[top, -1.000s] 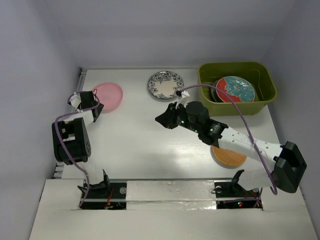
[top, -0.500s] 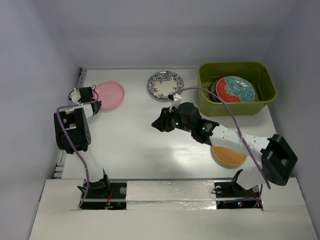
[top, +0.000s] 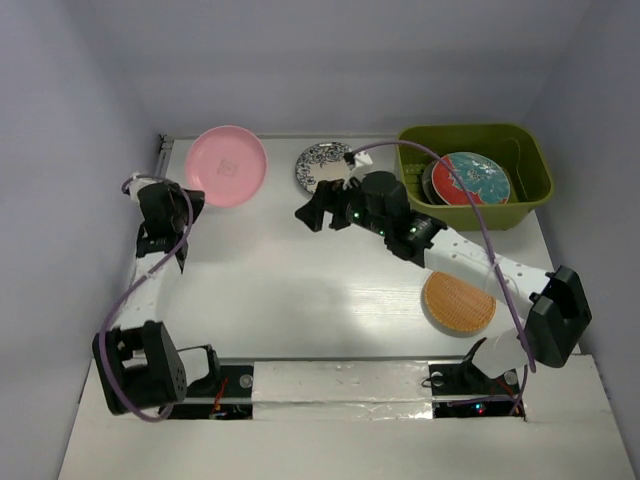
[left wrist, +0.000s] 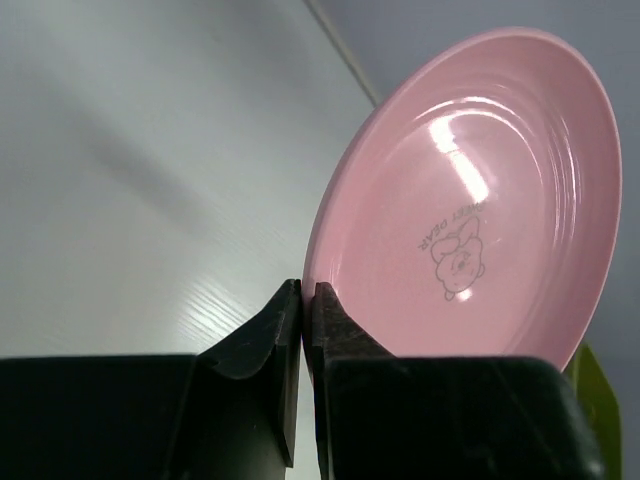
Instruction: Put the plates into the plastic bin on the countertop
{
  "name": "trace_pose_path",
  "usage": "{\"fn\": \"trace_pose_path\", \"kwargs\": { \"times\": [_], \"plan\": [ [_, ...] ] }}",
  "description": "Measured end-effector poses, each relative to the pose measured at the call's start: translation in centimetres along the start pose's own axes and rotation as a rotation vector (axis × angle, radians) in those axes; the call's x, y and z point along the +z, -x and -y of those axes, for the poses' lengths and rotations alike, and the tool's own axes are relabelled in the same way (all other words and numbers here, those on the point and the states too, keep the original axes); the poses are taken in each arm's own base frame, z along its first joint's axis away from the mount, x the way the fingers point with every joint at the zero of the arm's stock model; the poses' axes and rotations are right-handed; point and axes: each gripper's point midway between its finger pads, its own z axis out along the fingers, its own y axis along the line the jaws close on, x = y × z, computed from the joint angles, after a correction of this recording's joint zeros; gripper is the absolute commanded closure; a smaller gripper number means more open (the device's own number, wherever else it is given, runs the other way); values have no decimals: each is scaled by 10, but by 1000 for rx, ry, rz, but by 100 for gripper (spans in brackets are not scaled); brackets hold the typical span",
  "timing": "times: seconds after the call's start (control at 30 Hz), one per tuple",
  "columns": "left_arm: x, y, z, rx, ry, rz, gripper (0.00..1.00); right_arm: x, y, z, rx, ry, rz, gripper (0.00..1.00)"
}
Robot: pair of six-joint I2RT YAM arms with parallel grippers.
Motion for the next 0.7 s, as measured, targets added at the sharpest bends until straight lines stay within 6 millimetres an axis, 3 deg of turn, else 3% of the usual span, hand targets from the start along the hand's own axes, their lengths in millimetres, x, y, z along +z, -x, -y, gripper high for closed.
{"fn": "trace_pose_path", "kwargs": {
  "times": [0.17,0.33,0.47,0.7],
  "plan": [
    [-33,-40,34,75,-158,-109,100,-9,33,37,-2,-101,38,5],
    [-62,-87,44,138,-253,-234,100,-12,50,37,-12,-120,62,6],
    [-78,-98,46,153,-305,-265,100,-12,53,49,8,-157,71,8],
    [-95,-110,59,205,-393,-313,100,-4,38,66,49,-169,23,26]
  ]
}}
